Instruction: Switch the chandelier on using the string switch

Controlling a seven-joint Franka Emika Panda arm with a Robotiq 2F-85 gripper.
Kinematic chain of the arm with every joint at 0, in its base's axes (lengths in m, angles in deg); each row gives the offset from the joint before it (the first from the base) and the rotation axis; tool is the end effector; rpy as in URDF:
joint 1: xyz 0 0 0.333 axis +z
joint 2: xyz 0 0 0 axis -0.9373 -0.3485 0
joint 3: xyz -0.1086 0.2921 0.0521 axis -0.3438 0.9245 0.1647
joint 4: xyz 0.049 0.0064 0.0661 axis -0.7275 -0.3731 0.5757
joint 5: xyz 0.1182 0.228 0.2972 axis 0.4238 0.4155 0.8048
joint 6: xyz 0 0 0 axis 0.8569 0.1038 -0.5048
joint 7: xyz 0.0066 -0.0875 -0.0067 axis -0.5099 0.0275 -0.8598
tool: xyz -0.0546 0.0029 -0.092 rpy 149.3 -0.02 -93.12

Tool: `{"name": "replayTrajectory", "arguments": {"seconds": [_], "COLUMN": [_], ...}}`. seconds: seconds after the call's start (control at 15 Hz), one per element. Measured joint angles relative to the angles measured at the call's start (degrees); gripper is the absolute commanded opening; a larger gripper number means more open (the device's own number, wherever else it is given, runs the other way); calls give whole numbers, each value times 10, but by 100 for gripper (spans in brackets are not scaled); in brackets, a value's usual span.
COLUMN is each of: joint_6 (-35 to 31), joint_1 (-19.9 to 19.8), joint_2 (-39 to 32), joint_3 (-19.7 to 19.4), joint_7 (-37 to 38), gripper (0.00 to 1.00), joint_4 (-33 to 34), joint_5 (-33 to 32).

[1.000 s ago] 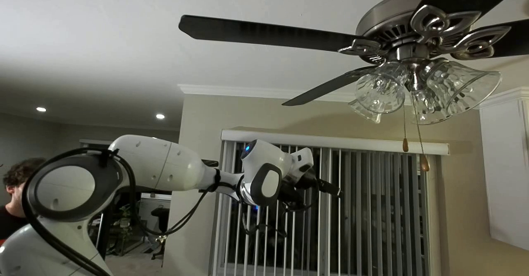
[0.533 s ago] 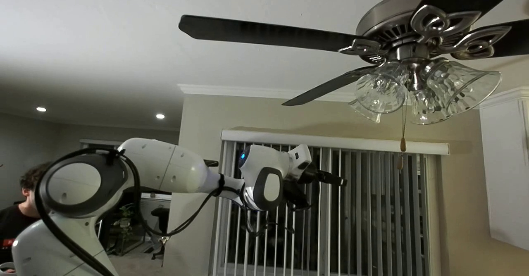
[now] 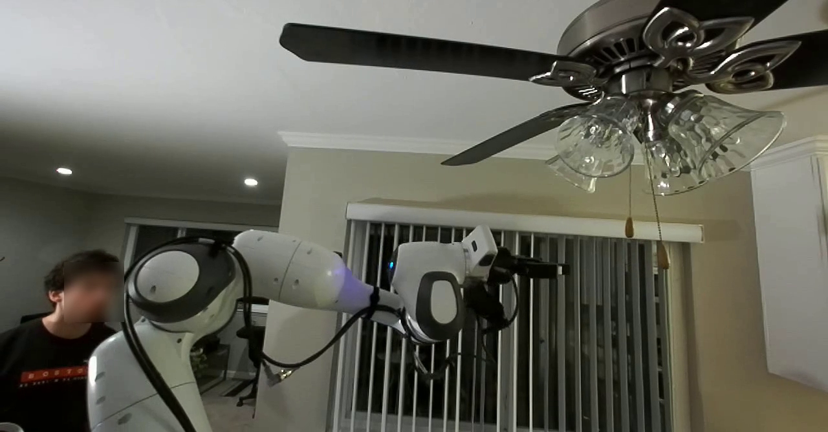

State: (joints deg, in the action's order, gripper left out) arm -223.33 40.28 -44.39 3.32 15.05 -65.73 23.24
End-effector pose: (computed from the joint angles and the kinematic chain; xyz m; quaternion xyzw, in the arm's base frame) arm 0.4010 0.1627 0.7015 -0.6879 0.0238 -0.7223 0.0672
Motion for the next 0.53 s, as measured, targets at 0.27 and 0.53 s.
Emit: {"name": "replayTrajectory", "arguments": {"seconds": [0.27,0.53], "joint_6": [0,1], "joint_1": [-100,-170], "joint_2": [7,17], "joint_3": [61,100], "joint_7": [2,2], "gripper": [100,100], "joint_4": [38,81], "joint_5": [21,30]}}
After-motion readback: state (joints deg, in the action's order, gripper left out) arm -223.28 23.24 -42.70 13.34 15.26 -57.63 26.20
